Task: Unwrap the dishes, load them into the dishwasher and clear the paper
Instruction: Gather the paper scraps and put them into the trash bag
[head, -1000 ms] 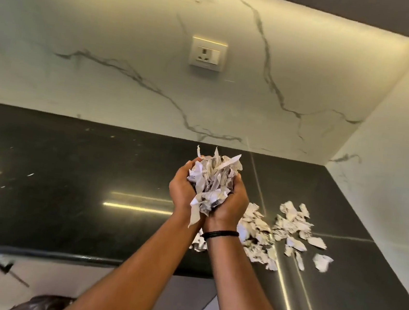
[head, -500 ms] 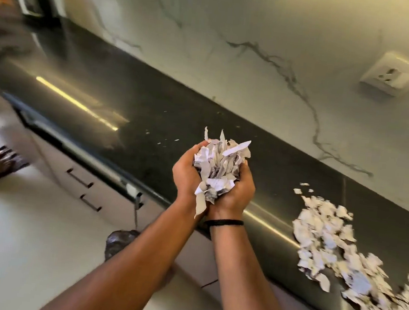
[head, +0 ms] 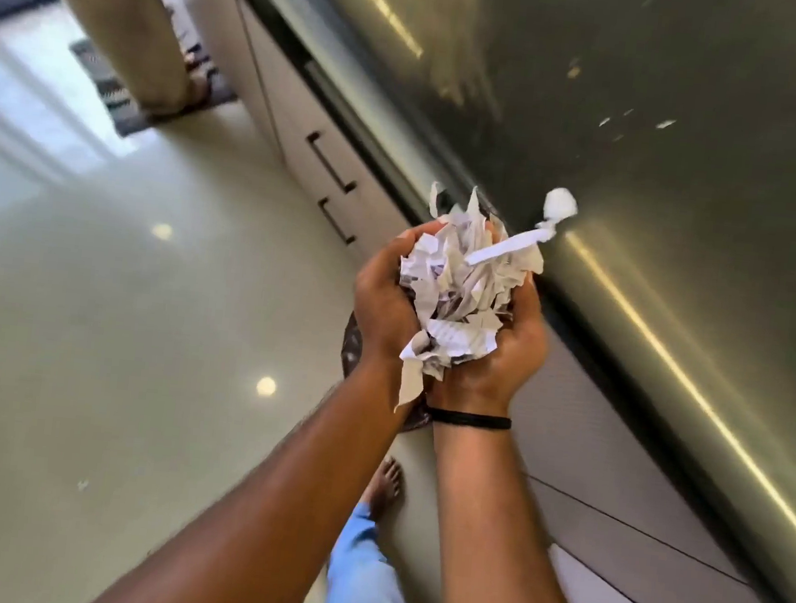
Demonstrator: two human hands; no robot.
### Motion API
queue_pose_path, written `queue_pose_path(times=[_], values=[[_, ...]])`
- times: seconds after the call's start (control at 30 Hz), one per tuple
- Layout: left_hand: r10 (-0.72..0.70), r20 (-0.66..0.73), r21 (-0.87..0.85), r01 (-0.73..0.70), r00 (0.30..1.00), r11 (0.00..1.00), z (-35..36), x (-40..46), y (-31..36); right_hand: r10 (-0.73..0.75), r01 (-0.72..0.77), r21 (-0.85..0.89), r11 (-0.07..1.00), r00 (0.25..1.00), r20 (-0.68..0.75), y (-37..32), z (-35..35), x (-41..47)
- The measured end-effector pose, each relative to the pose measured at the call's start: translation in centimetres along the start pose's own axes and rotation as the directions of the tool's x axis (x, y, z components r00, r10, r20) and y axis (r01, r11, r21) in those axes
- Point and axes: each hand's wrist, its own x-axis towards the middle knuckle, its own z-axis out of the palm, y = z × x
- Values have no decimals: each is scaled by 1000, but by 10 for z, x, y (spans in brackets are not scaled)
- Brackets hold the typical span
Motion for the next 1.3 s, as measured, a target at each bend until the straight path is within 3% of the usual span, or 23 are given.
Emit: queue_pose_path(times=[0.07, 0.13, 0.2, 0.3, 0.47, 0.53, 0.73, 0.8, 0.9, 0.93, 0.97, 1.0, 1.03, 1.07, 1.1, 1.13, 1.2, 1.23, 1.27, 1.3], values=[[-3, -23, 89, 5, 1000, 996, -24, 19, -39, 119, -121, 45, 992, 992, 38, 23, -28, 8], [-4, -82, 164, 18, 997, 986, -48, 38, -86, 112, -120, 99, 988, 990, 88, 48, -50, 17], [-68, -134, 187, 92, 989, 978, -70, 53, -130, 253, -272, 204, 940, 961, 115, 72, -72, 28], [-145, -196, 195, 183, 970, 963, -95, 77, -197, 277, -281, 185, 942, 960, 50, 105, -114, 57], [-356, -305, 78, 396, 883, 915, -119, 108, -288, 307, -300, 82, 950, 947, -95, 150, -180, 112], [-487, -323, -45, 501, 811, 864, -125, 116, -314, 293, -289, 44, 956, 948, -124, 166, -205, 132], [-623, -420, -193, 606, 660, 772, -148, 147, -388, 283, -310, -70, 948, 925, -255, 211, -270, 189], [-650, -410, -260, 601, 640, 756, -162, 151, -416, 295, -341, -102, 934, 902, -315, 221, -283, 200], [-659, -442, -180, 660, 609, 729, -157, 156, -439, 275, -343, -126, 931, 884, -379, 225, -296, 212], [-637, -404, -168, 631, 657, 757, -159, 157, -443, 280, -346, -108, 932, 876, -392, 225, -300, 217], [-649, -386, -182, 635, 655, 750, -142, 153, -442, 282, -347, -97, 933, 870, -405, 225, -303, 219], [-684, -363, -200, 664, 633, 721, -168, 155, -474, 274, -352, -115, 929, 861, -429, 226, -305, 221], [-679, -440, -238, 654, 587, 719, -189, 154, -545, 264, -365, -146, 919, 848, -460, 227, -306, 223], [-739, -335, -378, 635, 584, 674, -215, 156, -604, 241, -376, -188, 907, 831, -501, 228, -309, 224], [-756, -328, -450, 610, 567, 652, -225, 155, -647, 206, -375, -223, 900, 816, -540, 230, -310, 225], [-763, -311, -436, 628, 567, 645, -237, 163, -671, 165, -359, -249, 900, 807, -567, 231, -312, 226], [-755, -377, -381, 654, 536, 654, -217, 169, -624, 143, -350, -260, 900, 800, -583, 234, -314, 228], [-693, -442, -233, 674, 569, 701, -195, 165, -566, 148, -363, -263, 894, 793, -591, 234, -315, 228], [-639, -400, -179, 628, 657, 758, -170, 160, -491, 145, -379, -278, 883, 782, -607, 234, -316, 229], [-641, -376, -153, 637, 669, 755, -137, 157, -458, 143, -390, -290, 874, 776, -614, 232, -315, 227]])
